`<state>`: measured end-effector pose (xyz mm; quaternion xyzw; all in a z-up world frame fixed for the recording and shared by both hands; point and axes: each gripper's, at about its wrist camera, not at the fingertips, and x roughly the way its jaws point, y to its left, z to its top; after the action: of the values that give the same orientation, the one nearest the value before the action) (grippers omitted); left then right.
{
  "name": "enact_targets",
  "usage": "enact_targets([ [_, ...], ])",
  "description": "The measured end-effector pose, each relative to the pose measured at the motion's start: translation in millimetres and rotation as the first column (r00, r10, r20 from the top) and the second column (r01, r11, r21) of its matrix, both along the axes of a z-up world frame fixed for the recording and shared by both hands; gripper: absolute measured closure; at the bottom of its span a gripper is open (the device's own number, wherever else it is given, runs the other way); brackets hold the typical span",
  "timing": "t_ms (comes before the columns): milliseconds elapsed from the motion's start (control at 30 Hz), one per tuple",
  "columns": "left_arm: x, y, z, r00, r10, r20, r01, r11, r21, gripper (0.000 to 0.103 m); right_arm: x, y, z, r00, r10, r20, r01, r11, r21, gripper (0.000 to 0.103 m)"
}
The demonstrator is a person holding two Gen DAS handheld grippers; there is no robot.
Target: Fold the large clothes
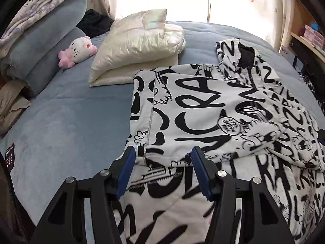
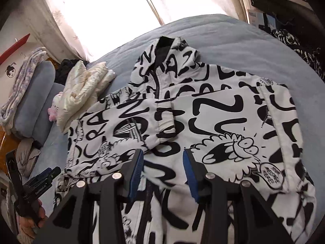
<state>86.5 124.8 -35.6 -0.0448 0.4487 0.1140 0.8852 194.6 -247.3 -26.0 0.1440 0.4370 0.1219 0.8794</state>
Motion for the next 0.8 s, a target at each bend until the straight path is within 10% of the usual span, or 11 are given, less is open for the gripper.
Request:
enact_targets([
  [800, -130.1, 9.2, 43.6, 0.998, 0.024, 0.062, -0.028, 0.998, 0.054, 0.028, -129.3, -44.9, 42.7, 0.997, -0.014, 0.078, 0.017, 0.999, -0.038, 0.043],
])
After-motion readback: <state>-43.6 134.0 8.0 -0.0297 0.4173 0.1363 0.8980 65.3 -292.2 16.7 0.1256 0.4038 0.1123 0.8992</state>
